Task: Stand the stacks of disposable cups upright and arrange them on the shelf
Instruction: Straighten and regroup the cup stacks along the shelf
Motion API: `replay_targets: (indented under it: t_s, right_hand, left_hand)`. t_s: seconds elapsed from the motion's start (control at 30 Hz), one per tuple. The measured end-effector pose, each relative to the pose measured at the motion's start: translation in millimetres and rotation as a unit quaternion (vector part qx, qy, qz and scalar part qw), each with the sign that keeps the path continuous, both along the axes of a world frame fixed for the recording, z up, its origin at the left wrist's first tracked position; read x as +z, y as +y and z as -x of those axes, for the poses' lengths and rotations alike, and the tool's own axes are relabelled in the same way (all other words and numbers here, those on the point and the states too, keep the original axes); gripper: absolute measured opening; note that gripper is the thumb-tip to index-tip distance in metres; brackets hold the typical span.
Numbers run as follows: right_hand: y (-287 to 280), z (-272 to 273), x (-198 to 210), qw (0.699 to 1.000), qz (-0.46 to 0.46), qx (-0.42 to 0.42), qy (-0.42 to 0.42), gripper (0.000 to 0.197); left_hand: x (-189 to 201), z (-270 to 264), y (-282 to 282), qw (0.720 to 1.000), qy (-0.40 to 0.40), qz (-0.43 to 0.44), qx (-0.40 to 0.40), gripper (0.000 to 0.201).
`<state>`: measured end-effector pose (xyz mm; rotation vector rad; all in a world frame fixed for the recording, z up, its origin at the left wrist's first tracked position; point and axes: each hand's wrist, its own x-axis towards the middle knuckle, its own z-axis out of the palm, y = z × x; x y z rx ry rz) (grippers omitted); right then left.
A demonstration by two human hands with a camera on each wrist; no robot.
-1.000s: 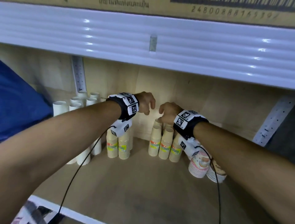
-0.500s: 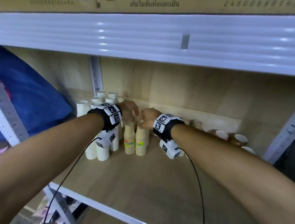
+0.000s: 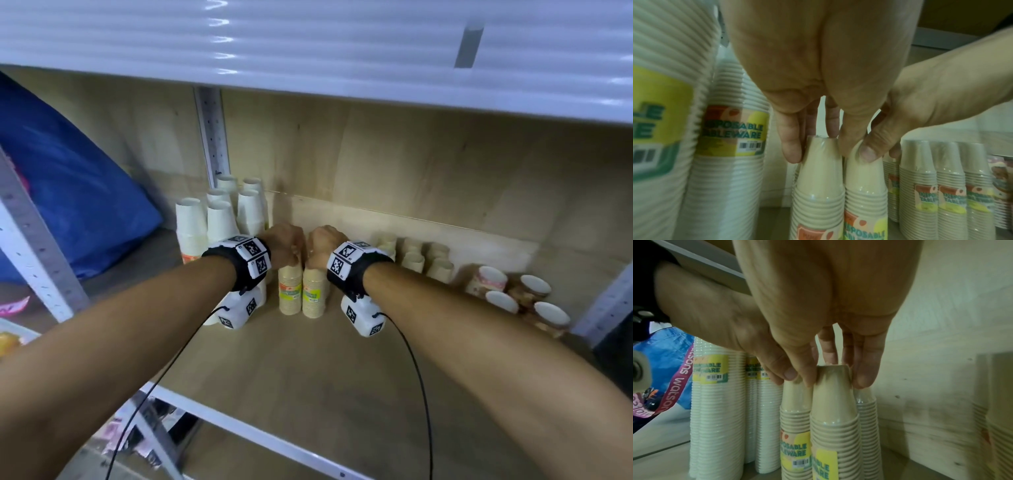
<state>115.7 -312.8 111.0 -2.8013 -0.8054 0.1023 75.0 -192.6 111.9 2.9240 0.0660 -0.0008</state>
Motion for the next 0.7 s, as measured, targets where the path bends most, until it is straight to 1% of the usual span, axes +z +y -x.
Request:
replay_targets:
  t_s: [0.07,0.17,0.27,0.4,0.57,0.7]
  right_hand:
    - [1,-1,-3,1.000,-0.003,-0.005,0.001,0.029]
    - [-1,-1,-5,1.000,-0.005,-0.016,0.003,0.029]
    - [-4,-2,-4,1.000,-0.002,-0.016,0.003,0.033]
    - [-14,-2,2,1.000,0.002,-0.015,0.019,0.032]
    - [-35,0,16,0.999,0.006,-0.031,0.020,0.039]
    - [-56,1,26,0.998,0.026,-0.043,0.033,0.045]
  left_hand:
    - [-4,0,0,1.000,-0.006,0.029,0.005,0.020]
    - [-4,2,-2,1.000,-0.020,0.017,0.009,0.034]
    - [-2,0,-3,0.999,0.001,0.051,-0.011,0.034]
    - [7,1,-7,0.999,0.017,0.033,-0.027,0.030]
    - [19,-4,-22,0.998,0.040,0.041,-0.039,0.031]
    - [29,-6,-41,0.995,0.058,0.043,-0.066,0.028]
